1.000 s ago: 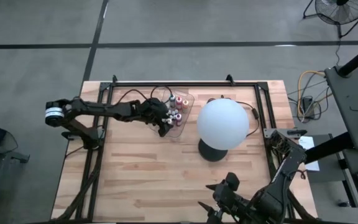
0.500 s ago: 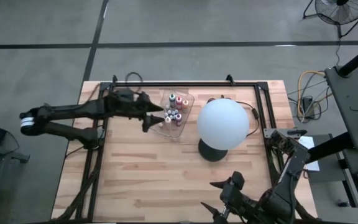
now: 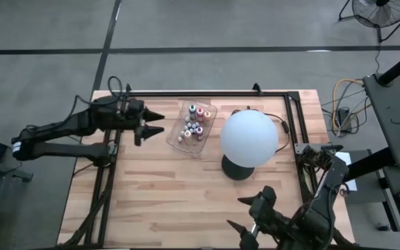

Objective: Pick & Place food coloring
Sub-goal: Return to Home Position

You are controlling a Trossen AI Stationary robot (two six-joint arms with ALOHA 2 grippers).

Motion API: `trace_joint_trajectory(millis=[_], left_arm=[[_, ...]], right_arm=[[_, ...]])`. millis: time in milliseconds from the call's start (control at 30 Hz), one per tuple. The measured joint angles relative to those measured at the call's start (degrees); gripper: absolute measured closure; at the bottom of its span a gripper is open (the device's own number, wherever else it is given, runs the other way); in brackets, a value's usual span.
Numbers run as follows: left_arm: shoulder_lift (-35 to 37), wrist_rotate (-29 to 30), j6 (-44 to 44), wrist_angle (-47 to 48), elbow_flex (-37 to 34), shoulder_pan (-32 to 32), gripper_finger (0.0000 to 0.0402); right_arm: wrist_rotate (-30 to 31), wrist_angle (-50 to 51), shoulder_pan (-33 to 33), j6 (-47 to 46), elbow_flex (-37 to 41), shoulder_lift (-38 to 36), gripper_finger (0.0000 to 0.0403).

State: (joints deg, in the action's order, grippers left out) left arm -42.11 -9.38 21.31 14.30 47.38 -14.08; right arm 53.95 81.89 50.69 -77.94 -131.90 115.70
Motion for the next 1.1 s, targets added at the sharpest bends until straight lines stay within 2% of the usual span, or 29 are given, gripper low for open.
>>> trace_joint_trajectory(millis=[333, 500, 633, 833, 900, 967, 1100], left_arm=[[13.7, -0.1, -0.5, -1.5, -8.6, 4.0, 0.0122], [22.7, -0.7, 0.5, -9.0, -17.1, 4.1, 0.0122], [30.0, -1.8, 2.1, -12.0, -22.9, 4.1, 0.0122], [39.3, -1.7, 1.5, -11.4, -27.8, 4.1, 0.0122], [42.1, 0.0, 1.0, -11.5, -28.7, 4.1, 0.0122], [42.0, 2.5, 1.2, -10.3, -29.8, 4.1, 0.0122], [41.6, 2.4, 0.8, -12.0, -29.4, 4.2, 0.0122]], right_arm=[[3.8, -0.2, 1.8, 2.8, 0.7, -3.4, 0.0059], [7.6, -2.8, 2.6, 6.6, 0.8, -5.7, 0.0062], [7.7, -7.8, 2.7, 12.3, 0.8, -7.0, 0.0058], [7.6, -8.3, 2.7, 13.6, 0.9, -7.5, 0.0054], [7.6, -8.3, 2.8, 14.4, 0.9, -7.5, 0.0056], [7.6, -9.0, 3.1, 15.7, 1.0, -7.5, 0.0058], [7.5, -16.8, 2.6, 21.7, 1.1, -7.5, 0.0062]])
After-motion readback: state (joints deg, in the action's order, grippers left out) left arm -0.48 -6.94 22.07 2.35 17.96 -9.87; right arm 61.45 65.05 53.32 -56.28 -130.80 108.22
